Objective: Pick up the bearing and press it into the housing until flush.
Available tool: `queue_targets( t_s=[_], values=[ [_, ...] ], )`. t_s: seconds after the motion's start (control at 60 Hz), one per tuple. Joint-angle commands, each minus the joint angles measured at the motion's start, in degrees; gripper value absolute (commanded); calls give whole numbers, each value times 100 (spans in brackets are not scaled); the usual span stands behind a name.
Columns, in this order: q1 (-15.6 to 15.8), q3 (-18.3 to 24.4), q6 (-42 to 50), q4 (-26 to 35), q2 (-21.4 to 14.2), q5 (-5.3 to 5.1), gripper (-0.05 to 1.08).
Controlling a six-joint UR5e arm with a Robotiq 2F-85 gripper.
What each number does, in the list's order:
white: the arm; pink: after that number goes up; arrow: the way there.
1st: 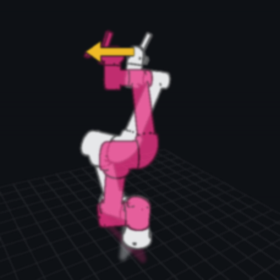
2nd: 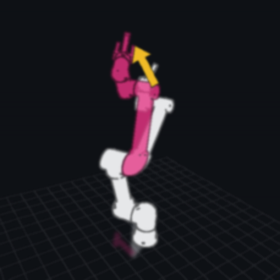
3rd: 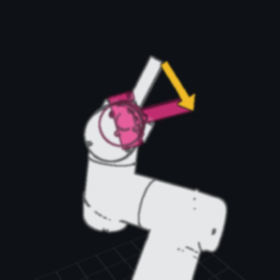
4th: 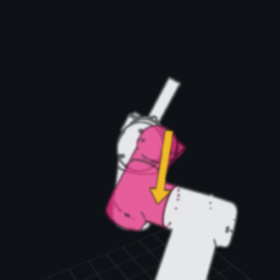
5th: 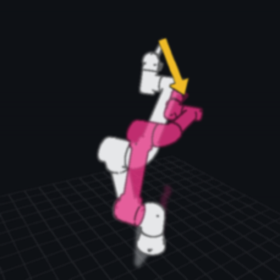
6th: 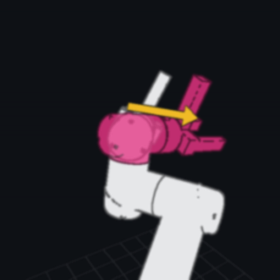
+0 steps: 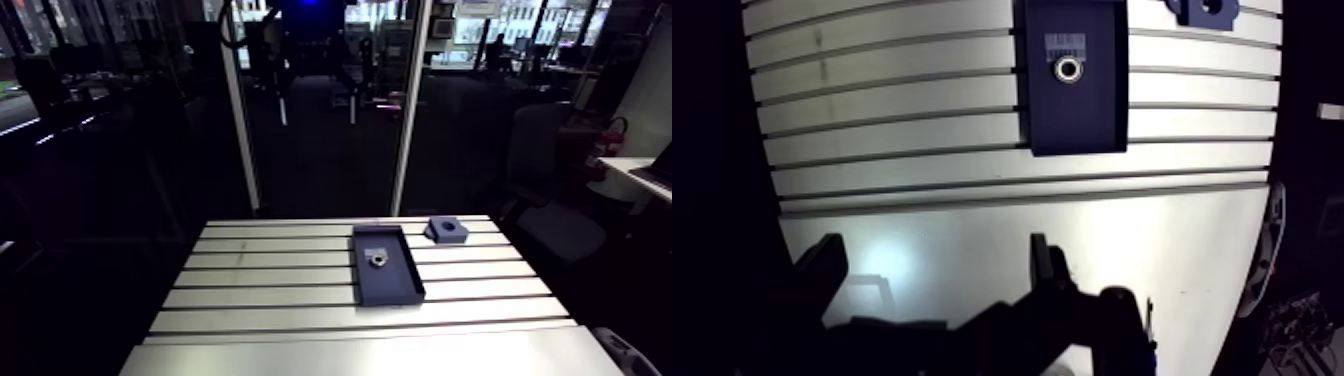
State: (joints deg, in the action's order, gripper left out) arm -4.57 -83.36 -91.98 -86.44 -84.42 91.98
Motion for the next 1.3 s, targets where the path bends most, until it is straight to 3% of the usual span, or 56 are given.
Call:
queue_targets(
  t_s=[0.017,0.85,1.1,1.3],
  values=[
    [-9,193,-404,88,70,211,0],
    [-94,98,-452,-72,126,229,0],
    [-474,-184,-966,-676,251,211,0],
    [-690,-366,-1234,-1123,484,141,0]
  ],
)
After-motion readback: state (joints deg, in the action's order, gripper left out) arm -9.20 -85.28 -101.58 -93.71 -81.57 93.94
